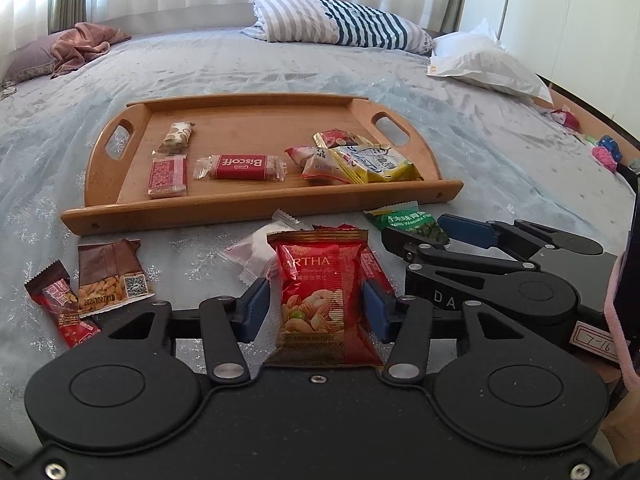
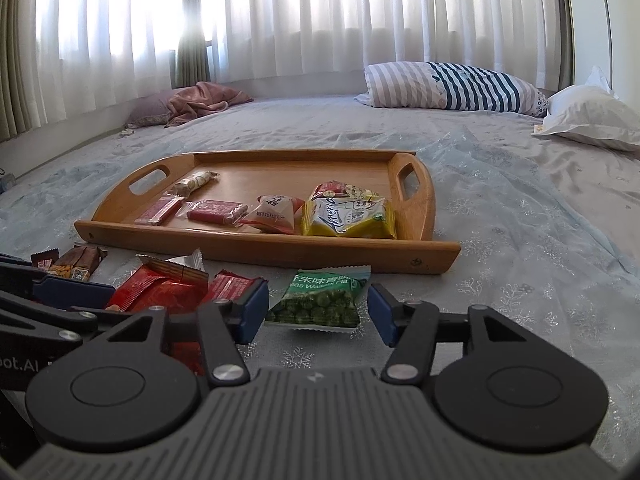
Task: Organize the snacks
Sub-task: 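Grasp the red ARTHA nut bag with the left tool while the right tool grasps the green pea pack, then carry the ARTHA bag and green pea pack over the tray with both tools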
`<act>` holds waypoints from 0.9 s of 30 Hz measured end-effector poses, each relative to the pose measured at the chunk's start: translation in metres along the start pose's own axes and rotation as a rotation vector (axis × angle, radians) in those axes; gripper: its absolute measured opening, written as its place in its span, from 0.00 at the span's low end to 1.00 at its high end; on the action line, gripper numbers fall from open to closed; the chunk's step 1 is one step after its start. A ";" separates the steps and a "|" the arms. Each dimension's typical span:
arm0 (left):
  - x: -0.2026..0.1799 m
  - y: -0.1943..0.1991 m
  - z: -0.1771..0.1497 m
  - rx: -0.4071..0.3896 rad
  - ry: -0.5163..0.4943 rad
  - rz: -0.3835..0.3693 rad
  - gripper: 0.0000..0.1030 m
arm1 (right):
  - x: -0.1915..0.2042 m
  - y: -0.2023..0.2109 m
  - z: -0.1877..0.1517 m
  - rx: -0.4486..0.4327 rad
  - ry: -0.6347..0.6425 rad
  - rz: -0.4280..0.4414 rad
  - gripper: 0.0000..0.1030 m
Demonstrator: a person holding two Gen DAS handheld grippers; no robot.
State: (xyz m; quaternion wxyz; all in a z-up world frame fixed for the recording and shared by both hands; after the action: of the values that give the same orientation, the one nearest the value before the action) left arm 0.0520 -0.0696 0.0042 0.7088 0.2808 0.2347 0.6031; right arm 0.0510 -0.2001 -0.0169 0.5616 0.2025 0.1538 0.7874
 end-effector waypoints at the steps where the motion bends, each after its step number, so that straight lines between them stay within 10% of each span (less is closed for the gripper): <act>1: 0.000 -0.002 0.000 0.007 0.004 -0.004 0.44 | 0.000 -0.001 0.000 0.001 -0.003 -0.001 0.61; 27: 0.032 -0.004 0.023 -0.032 0.069 0.032 0.38 | 0.005 0.012 0.011 -0.032 -0.021 -0.064 0.46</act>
State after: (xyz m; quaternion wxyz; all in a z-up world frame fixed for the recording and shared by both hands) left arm 0.0758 -0.0416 0.0182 0.6951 0.2519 0.2448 0.6273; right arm 0.0447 -0.1988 -0.0005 0.5912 0.1964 0.1416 0.7693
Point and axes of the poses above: each gripper's, at about its wrist camera, not at the fingertips, and y roughly against the way its jaws point, x to its left, z to its top, the point moved 3 cm from there along -y, roughly the way its jaws point, and after that the axes turned 10 degrees about z, right-handed, at the moved point
